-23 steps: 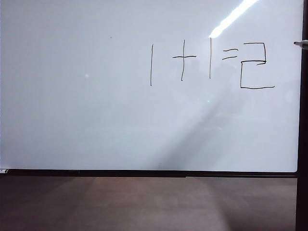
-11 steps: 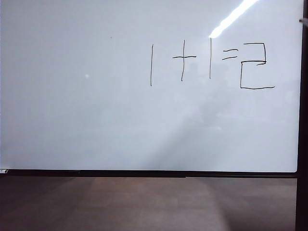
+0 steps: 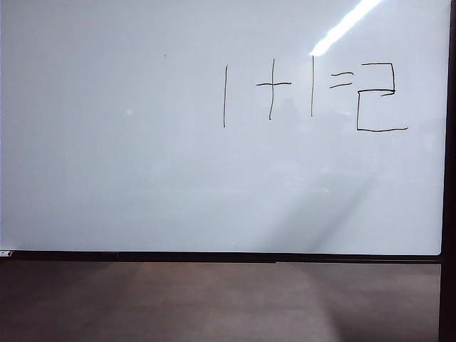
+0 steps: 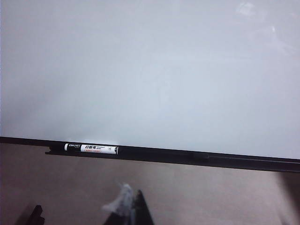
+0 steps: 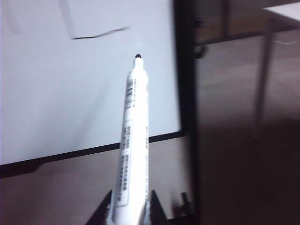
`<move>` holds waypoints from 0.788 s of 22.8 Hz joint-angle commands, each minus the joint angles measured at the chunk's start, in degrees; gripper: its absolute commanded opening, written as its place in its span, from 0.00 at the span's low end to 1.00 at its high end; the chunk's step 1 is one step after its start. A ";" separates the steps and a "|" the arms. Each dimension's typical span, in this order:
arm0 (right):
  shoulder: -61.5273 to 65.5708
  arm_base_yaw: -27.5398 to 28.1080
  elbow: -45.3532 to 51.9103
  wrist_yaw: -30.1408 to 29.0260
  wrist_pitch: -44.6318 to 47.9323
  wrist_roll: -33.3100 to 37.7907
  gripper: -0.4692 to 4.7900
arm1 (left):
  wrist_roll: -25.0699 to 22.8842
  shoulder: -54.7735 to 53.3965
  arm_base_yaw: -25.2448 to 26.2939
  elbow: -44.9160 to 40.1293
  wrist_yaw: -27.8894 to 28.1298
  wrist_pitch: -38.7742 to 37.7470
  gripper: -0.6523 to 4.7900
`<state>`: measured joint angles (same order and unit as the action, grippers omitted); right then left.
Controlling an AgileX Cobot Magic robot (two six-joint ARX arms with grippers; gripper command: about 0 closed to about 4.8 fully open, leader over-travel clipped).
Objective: Reach to the right to find the marker pen, pick it up, and write the answer to the math problem on the whiteboard.
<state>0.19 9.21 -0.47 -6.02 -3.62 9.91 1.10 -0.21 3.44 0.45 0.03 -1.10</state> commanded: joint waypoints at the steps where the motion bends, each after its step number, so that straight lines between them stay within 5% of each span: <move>1: -0.07 -2.71 0.31 5.29 0.85 -1.16 0.08 | -0.07 -0.02 -0.09 0.04 -0.22 0.68 0.11; 6: -0.07 -7.69 0.31 10.29 0.87 -1.16 0.08 | -0.07 -0.02 -0.09 0.04 -0.22 0.68 0.11; 18: -0.07 -8.94 0.31 7.37 0.79 -1.79 0.08 | -0.07 -0.02 -0.09 0.04 -0.24 0.68 0.11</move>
<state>0.19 0.30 -0.47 1.72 -3.77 8.75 1.10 -0.19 3.44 0.45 0.03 -1.10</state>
